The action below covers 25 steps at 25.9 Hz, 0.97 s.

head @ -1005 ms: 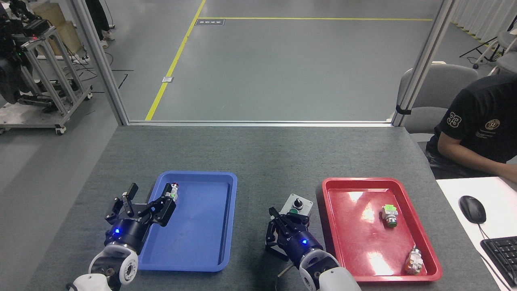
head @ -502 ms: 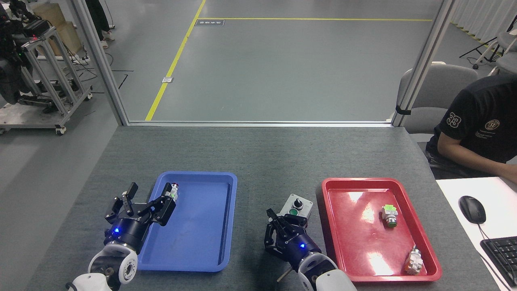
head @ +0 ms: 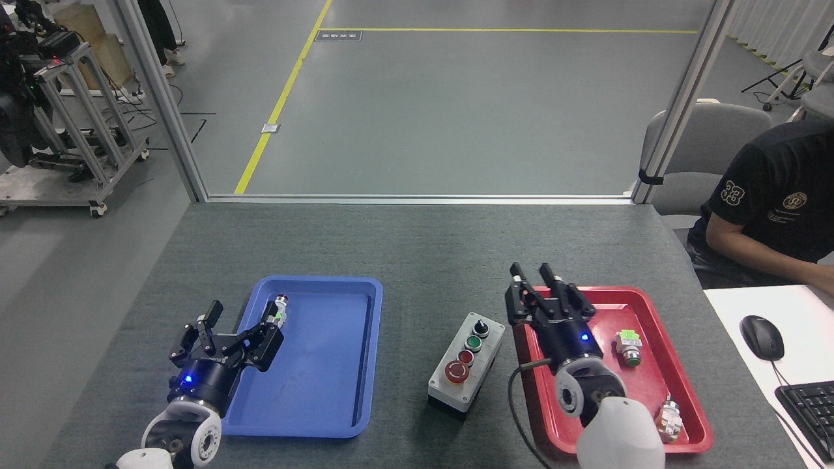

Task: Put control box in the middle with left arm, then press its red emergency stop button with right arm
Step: 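Lift the right gripper off the box back over the red tray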

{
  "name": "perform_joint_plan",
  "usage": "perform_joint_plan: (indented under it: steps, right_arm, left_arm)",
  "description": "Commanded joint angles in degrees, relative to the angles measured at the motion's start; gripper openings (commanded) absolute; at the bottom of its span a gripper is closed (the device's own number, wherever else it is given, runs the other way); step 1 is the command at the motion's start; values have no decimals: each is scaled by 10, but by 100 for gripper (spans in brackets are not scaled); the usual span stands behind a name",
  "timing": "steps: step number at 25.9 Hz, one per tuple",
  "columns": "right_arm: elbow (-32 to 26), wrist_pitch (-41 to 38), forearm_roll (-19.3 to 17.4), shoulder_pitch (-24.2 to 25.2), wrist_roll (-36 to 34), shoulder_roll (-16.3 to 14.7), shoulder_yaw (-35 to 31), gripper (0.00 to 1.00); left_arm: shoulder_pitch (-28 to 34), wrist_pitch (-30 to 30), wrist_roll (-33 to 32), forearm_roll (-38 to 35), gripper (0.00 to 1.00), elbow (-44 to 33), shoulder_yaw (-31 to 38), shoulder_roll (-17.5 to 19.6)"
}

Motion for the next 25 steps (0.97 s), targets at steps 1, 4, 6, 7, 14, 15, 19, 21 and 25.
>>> perform_joint_plan:
  steps: [1, 4, 6, 7, 14, 15, 19, 21, 25]
  right_arm:
    - [11, 31, -4, -1, 6, -16, -44, 100]
    - [5, 78, 25, 27, 4, -10, -43, 100]
    - [-21, 83, 70, 80, 0, -3, -41, 100]
    - [-52, 83, 85, 105, 0, 2, -40, 100]
    - [-213, 82, 92, 218, 5, 22, -39, 100]
    - [-214, 82, 93, 218, 5, 22, -38, 100]
    - [-213, 85, 94, 214, 5, 30, -36, 100]
    - [-212, 87, 95, 211, 4, 32, -36, 100]
    - [-199, 87, 96, 202, 4, 31, -36, 100]
  left_arm:
    - [49, 0, 2, 1, 99, -31, -2, -6]
    - [90, 1, -3, 1, 99, -57, -2, -32]
    - [92, 6, -6, 0, 99, -53, -2, -44]
    - [90, 7, -6, -7, 99, -51, -2, -45]
    - [88, 3, 3, -2, 99, -44, -1, -46]
    - [88, 3, 3, -1, 99, -44, -1, -46]
    - [88, 3, 3, 0, 99, -43, -1, -46]
    - [88, 3, 3, 0, 99, -42, -1, -46]
    - [88, 3, 3, 0, 99, -42, -1, -47]
